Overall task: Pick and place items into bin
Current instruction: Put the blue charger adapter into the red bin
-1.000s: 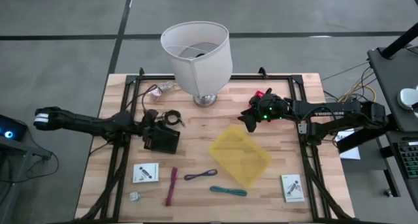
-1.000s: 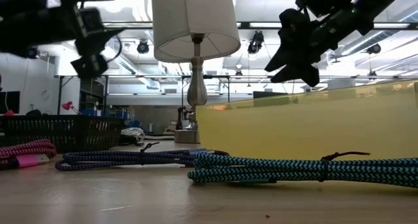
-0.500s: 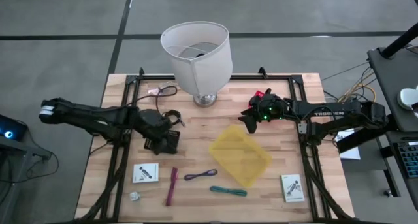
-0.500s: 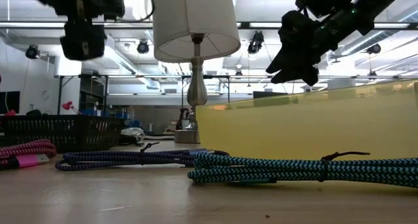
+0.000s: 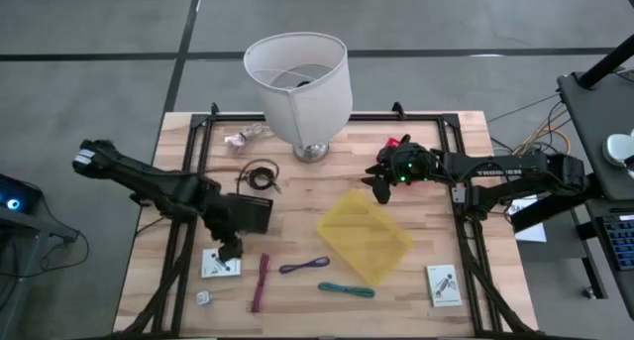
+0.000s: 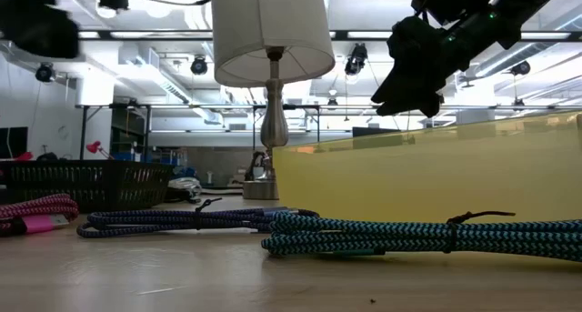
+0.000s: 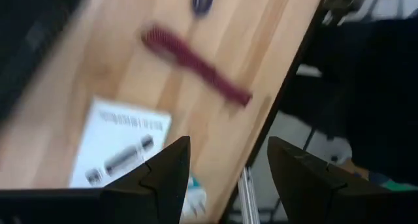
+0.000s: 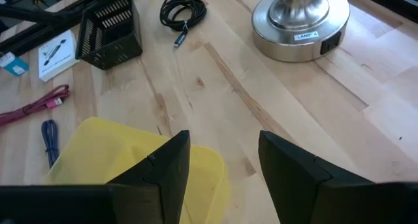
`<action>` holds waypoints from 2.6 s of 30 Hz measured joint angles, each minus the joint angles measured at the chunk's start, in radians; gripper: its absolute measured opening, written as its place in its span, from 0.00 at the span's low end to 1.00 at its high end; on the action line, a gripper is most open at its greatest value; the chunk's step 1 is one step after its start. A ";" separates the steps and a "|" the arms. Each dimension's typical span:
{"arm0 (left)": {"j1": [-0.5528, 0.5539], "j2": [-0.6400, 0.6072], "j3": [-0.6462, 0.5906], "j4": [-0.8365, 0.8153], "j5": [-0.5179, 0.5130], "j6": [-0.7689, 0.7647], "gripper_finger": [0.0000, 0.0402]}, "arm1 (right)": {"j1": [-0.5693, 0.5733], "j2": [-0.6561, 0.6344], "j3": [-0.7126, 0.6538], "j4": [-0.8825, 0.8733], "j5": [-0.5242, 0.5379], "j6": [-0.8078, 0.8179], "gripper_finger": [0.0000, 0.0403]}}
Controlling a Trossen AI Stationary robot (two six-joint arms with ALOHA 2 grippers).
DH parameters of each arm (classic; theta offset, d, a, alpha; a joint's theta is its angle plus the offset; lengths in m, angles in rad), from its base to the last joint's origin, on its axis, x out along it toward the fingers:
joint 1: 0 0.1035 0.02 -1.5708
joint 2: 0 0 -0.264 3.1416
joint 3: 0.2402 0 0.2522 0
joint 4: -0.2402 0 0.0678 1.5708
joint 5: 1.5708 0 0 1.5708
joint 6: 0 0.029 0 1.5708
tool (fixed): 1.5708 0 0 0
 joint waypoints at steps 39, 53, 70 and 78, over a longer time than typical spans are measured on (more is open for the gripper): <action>-0.511 0.399 -0.045 0.069 0.036 -0.291 0.76 | 0.000 0.000 -0.040 0.001 0.000 -0.047 0.42; -0.531 0.509 -0.047 0.100 0.044 -0.287 0.76 | 0.000 0.000 -0.048 0.002 0.000 -0.044 0.42; -0.567 0.513 -0.087 0.226 0.058 -0.294 0.65 | 0.000 0.000 -0.048 0.002 0.000 -0.047 0.42; -0.567 0.514 -0.109 0.228 0.059 -0.252 0.46 | 0.000 0.000 -0.048 0.002 0.000 -0.047 0.42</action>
